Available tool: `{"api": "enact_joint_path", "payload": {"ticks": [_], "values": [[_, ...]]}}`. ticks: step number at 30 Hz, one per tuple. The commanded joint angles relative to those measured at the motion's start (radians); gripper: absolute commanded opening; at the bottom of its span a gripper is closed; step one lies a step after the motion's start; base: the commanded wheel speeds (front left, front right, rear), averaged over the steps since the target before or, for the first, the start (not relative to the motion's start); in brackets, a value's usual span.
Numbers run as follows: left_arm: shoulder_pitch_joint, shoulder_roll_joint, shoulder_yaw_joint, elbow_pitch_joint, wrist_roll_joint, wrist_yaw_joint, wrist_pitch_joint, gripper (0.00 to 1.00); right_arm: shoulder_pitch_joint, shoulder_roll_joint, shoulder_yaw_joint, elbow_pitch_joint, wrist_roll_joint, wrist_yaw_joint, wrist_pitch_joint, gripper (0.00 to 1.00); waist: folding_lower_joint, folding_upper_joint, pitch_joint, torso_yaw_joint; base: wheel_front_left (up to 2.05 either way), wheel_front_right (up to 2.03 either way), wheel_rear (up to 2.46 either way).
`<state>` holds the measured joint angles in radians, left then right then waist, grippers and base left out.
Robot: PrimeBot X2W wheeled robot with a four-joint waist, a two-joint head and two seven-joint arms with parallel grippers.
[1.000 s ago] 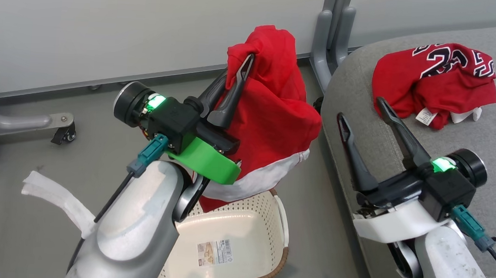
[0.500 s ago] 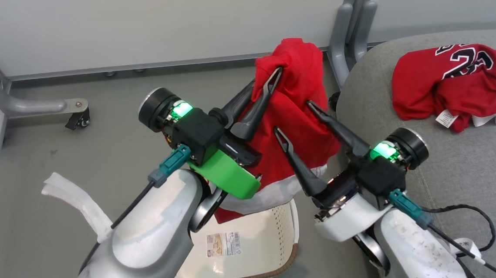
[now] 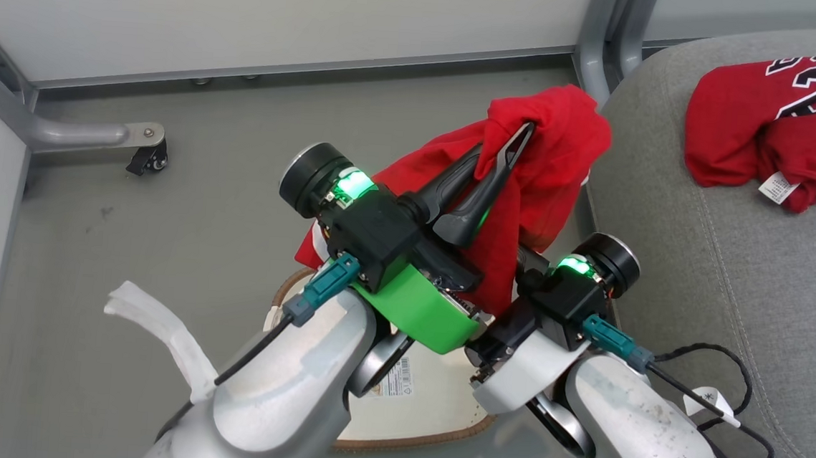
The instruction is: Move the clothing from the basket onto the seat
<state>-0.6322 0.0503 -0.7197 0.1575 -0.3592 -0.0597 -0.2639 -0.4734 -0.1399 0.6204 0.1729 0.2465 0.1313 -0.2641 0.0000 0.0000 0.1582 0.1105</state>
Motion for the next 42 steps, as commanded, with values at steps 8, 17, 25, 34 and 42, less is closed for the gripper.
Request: {"api": "enact_joint_path", "payload": {"ticks": [8,17,25,34,42], "values": [[-0.018,0.0,-0.033,-0.007,-0.028,0.029,-0.001,0.0,0.008,0.034,-0.032,0.032,0.012,-0.001,0.0,0.0,0.0,0.0,0.005,0.008,0.0,0.0,0.0],[-0.008,0.0,-0.019,0.016,-0.019,0.028,-0.001,0.0,0.033,0.033,-0.043,0.033,0.004,-0.001,0.0,0.0,0.0,0.0,0.002,-0.006,0.0,0.0,0.0],[0.0,0.001,-0.014,0.026,-0.009,0.036,-0.001,1.0,0.043,0.031,-0.048,0.03,0.0,-0.001,0.0,0.0,0.0,0.0,-0.001,-0.016,0.0,0.0,0.0],[0.007,0.001,-0.009,0.032,0.001,0.031,-0.001,1.0,0.052,0.031,-0.073,0.031,-0.003,-0.001,0.0,0.0,0.0,0.0,0.003,-0.026,0.0,0.0,0.0],[0.016,0.001,-0.001,0.064,0.034,0.019,-0.001,1.0,0.073,0.036,-0.12,0.023,-0.016,-0.001,0.0,0.0,0.0,0.0,0.01,-0.053,0.0,0.0,0.0]]}}
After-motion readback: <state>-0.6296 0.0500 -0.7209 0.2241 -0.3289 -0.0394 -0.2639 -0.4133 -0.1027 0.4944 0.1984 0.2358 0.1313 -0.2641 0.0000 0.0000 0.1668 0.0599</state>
